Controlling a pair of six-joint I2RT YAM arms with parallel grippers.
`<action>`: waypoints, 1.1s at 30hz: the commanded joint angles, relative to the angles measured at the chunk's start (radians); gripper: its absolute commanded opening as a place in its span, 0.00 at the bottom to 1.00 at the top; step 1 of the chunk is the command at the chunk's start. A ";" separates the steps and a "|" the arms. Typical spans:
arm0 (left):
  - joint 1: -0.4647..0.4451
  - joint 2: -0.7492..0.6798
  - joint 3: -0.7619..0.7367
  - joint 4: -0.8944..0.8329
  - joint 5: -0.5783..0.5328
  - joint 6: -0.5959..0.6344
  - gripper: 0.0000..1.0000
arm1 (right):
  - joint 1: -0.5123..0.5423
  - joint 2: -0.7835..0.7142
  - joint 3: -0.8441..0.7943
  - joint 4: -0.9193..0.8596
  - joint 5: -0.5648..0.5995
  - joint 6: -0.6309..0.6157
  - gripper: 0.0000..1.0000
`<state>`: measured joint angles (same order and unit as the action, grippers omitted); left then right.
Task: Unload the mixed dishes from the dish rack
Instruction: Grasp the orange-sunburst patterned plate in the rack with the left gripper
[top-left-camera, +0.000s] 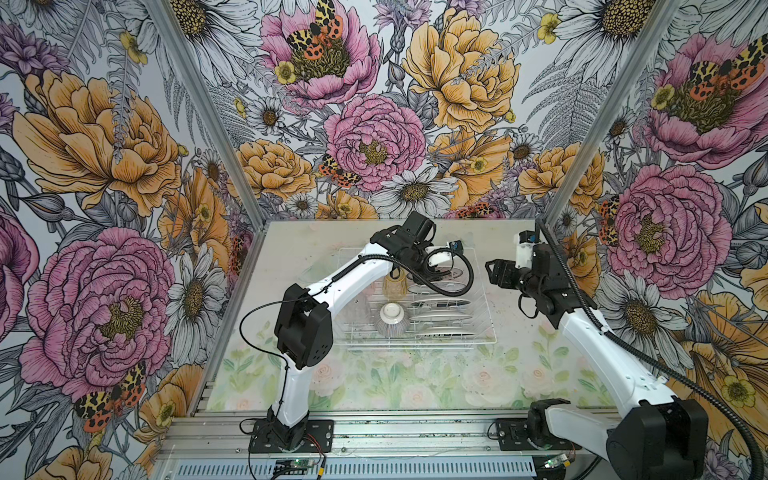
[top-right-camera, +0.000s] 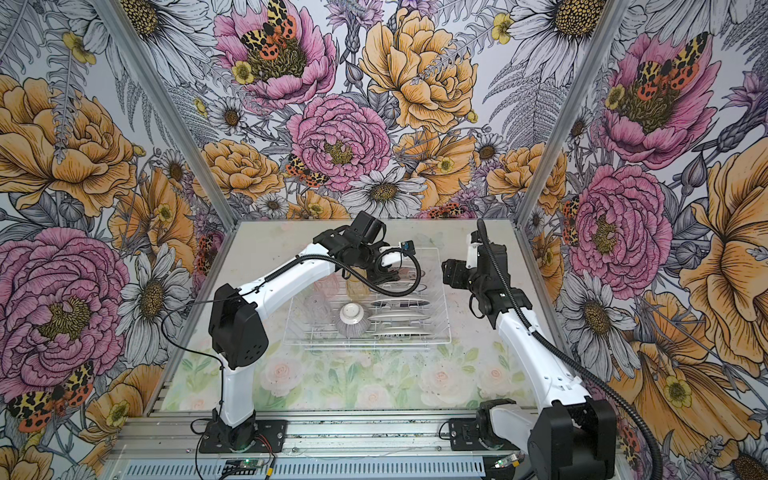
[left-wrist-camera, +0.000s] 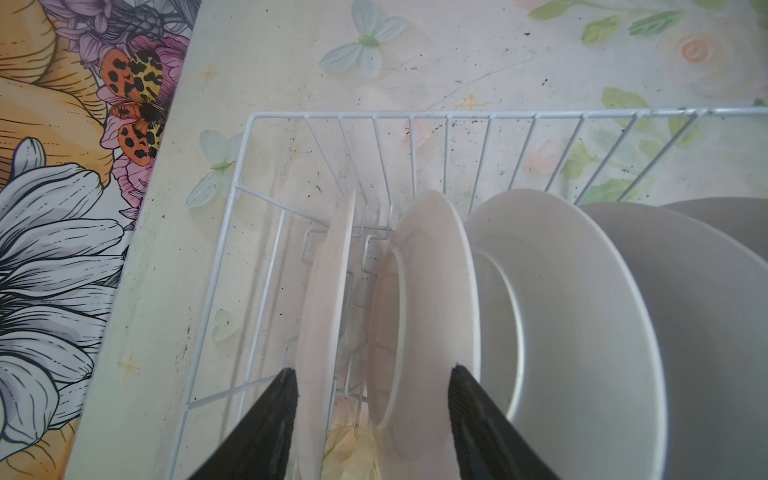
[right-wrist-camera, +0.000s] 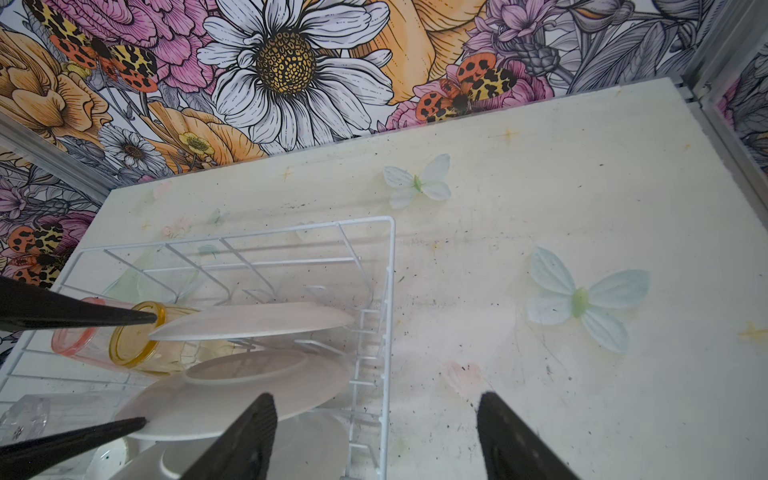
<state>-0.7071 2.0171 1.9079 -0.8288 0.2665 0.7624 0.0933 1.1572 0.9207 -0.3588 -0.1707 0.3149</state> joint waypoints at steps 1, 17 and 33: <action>-0.004 0.016 0.046 -0.030 -0.006 0.032 0.59 | 0.007 -0.032 0.031 0.001 -0.007 0.003 0.78; 0.006 0.155 0.178 -0.078 -0.093 0.035 0.43 | 0.006 -0.042 0.015 0.003 -0.003 -0.004 0.78; -0.004 0.199 0.225 -0.075 -0.227 0.049 0.29 | 0.006 -0.031 0.017 0.002 0.005 -0.023 0.79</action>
<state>-0.7033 2.1941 2.0968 -0.8986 0.1066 0.8032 0.0933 1.1374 0.9203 -0.3595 -0.1703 0.3092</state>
